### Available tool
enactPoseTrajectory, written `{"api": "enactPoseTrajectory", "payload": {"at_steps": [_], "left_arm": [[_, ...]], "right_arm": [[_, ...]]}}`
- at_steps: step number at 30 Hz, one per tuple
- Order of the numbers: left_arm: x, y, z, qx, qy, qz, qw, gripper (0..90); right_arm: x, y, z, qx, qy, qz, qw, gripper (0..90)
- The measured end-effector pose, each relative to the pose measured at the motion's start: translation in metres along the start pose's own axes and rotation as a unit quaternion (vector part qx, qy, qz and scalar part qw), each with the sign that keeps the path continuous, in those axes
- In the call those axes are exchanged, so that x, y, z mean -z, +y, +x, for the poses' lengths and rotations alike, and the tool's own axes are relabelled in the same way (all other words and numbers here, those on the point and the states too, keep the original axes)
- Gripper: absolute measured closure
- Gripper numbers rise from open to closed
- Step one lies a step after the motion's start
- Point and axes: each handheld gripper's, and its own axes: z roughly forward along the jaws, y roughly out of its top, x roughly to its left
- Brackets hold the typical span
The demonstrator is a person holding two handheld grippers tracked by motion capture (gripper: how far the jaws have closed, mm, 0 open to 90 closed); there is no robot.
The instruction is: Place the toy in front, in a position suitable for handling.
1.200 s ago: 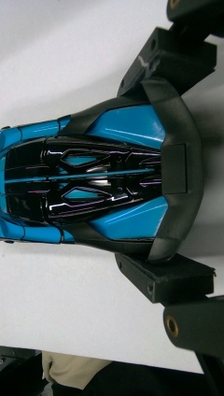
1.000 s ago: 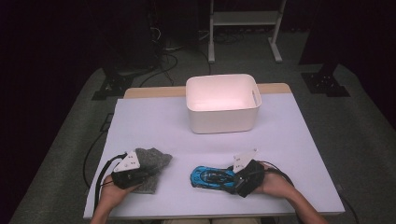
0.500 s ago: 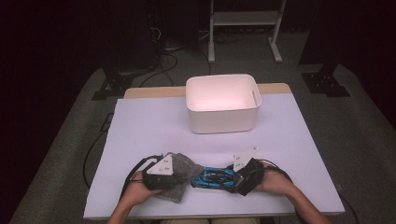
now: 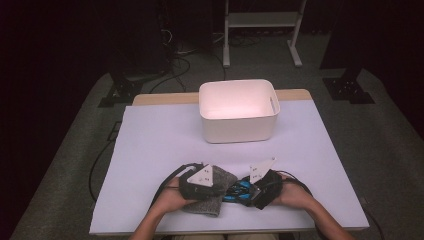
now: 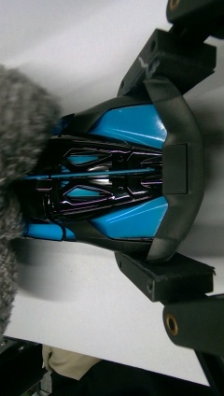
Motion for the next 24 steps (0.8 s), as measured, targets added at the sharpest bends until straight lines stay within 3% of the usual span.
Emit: {"api": "enactPoseTrajectory", "payload": {"at_steps": [7,11,19,24], "left_arm": [[0.013,-0.016,0.005,0.017,0.045,0.041,0.9980,83.4],[0.020,-0.025,0.005,0.022,0.051,0.049,0.9973,83.2],[0.013,-0.015,0.003,0.008,0.032,0.040,0.9987,83.2],[0.001,0.000,0.008,0.002,0.000,0.017,0.9998,83.2]], "right_arm": [[0.000,0.000,0.001,0.001,-0.002,-0.001,1.0000,23.0],[0.000,-0.001,0.001,0.000,-0.004,-0.004,1.0000,22.9],[-0.001,-0.002,0.001,0.004,-0.005,-0.010,0.9999,23.0],[-0.001,-0.003,0.000,0.004,-0.005,-0.012,0.9999,22.9]]}}
